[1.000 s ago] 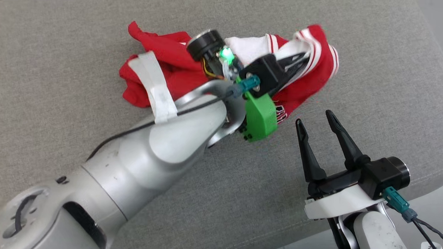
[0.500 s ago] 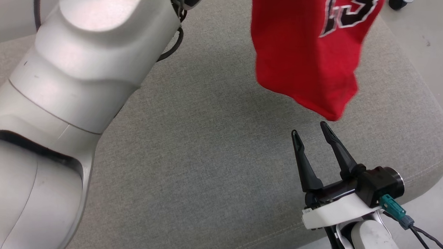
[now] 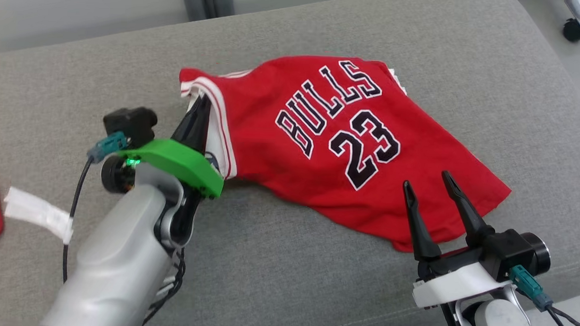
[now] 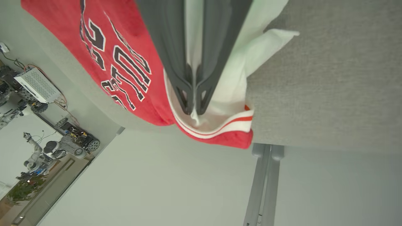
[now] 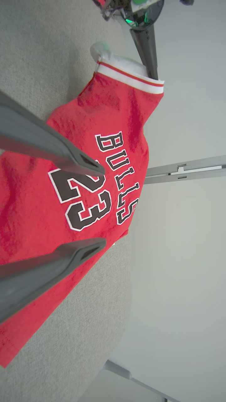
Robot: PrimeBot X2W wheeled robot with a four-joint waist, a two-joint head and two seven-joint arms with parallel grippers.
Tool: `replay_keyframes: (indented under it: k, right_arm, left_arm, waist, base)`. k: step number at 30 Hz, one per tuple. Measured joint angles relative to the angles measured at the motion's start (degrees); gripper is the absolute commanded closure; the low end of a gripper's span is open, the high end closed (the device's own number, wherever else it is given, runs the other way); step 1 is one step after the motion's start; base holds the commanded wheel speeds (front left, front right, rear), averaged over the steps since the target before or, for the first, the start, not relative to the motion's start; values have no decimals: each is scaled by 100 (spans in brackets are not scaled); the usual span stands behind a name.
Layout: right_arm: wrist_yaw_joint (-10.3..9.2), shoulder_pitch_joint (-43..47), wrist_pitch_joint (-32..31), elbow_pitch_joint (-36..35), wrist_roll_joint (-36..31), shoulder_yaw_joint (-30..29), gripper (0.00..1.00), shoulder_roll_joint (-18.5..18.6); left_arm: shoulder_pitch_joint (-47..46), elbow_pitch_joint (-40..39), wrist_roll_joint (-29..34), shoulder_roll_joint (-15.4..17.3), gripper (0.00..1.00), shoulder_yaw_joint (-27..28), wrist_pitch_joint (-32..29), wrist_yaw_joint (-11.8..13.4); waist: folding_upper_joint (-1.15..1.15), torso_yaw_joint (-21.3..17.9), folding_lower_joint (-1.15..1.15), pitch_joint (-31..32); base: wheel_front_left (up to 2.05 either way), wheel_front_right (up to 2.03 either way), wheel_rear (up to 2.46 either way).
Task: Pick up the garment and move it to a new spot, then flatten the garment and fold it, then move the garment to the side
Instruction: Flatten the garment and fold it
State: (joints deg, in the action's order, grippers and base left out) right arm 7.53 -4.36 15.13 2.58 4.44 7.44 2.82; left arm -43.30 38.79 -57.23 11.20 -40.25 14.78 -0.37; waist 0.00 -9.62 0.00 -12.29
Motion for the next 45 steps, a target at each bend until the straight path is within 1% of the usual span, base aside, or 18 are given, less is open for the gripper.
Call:
replay_keyframes:
  k: [3,7,9,12,16,20,21,22,23,26,29,32,34,35,36,37,40,45]
  right_arm:
    - [-1,63,0,-7,-94,-56,0,1]
    - [0,115,0,-49,-159,-92,0,2]
    - [0,185,0,-45,-182,-78,0,-3]
    - [0,260,0,-49,-220,-104,0,-1]
    - [0,314,0,-42,-288,-99,0,0]
    - [0,337,0,-22,-355,-105,0,0]
    - [0,343,0,-16,-367,-101,0,0]
    - [0,344,0,-3,-370,-92,0,-1]
    - [0,343,0,5,-374,-87,0,-1]
    - [0,336,0,19,-375,-56,0,0]
    - [0,311,0,24,-375,25,0,-1]
    - [0,275,0,11,-375,64,0,0]
    - [0,244,0,9,-391,78,0,-2]
    - [0,213,0,0,-398,77,0,-3]
    - [0,183,0,-4,-400,71,0,-1]
    - [0,151,0,-14,-402,67,0,2]
    - [0,40,0,-32,-407,112,0,0]
    - [0,-132,0,-98,-394,82,0,4]
  left_arm:
    - [864,-651,237,110,100,588,26,164]
    - [2115,-1376,734,233,100,1043,24,401]
    - [2689,-1715,879,255,100,1252,26,526]
    - [3314,-2087,1160,298,100,1390,25,709]
    - [3891,-2377,1299,344,100,1338,7,900]
    - [4209,-2596,1250,425,100,1079,-432,904]
    - [4212,-2648,1260,447,94,1073,-439,936]
    - [4207,-2772,1323,485,41,1081,-437,1018]
    - [4197,-2898,1400,528,0,1085,-463,1083]
    - [3961,-3325,1783,751,0,1169,-354,1327]
    - [3497,-3695,2079,936,0,1162,-450,1405]
    - [2881,-3815,2396,1080,0,999,-731,1345]
    - [2379,-3729,2575,1107,0,834,-973,1221]
    - [2127,-3566,2593,1089,0,713,-1200,1109]
    - [1953,-3387,2614,1050,0,609,-1358,1014]
    - [1747,-3133,2602,946,0,509,-1516,891]
    - [1126,-2241,2638,740,0,210,-1928,517]
    - [292,-903,2704,388,0,34,-1970,129]
  waist:
    - [0,186,0,40]
    - [0,389,0,92]
    - [0,494,0,121]
    - [0,636,0,167]
    - [0,816,0,216]
    - [0,982,0,262]
    - [0,1004,0,269]
    - [0,1037,0,282]
    - [0,1064,0,298]
    - [0,1104,0,355]
    - [0,1073,0,386]
    - [0,995,0,365]
    - [0,933,0,316]
    - [0,901,0,277]
    - [0,874,0,242]
    - [0,839,0,194]
    - [0,717,0,29]
    - [0,513,0,-286]
  base:
    - [0,0,0]
    - [0,0,0]
    - [0,0,0]
    - [0,0,0]
    - [0,0,0]
    - [0,0,0]
    - [0,0,0]
    - [0,0,0]
    - [0,0,0]
    - [0,0,0]
    - [0,0,0]
    - [0,0,0]
    - [0,0,0]
    - [0,0,0]
    - [0,0,0]
    - [0,0,0]
    - [0,0,0]
    - [0,0,0]
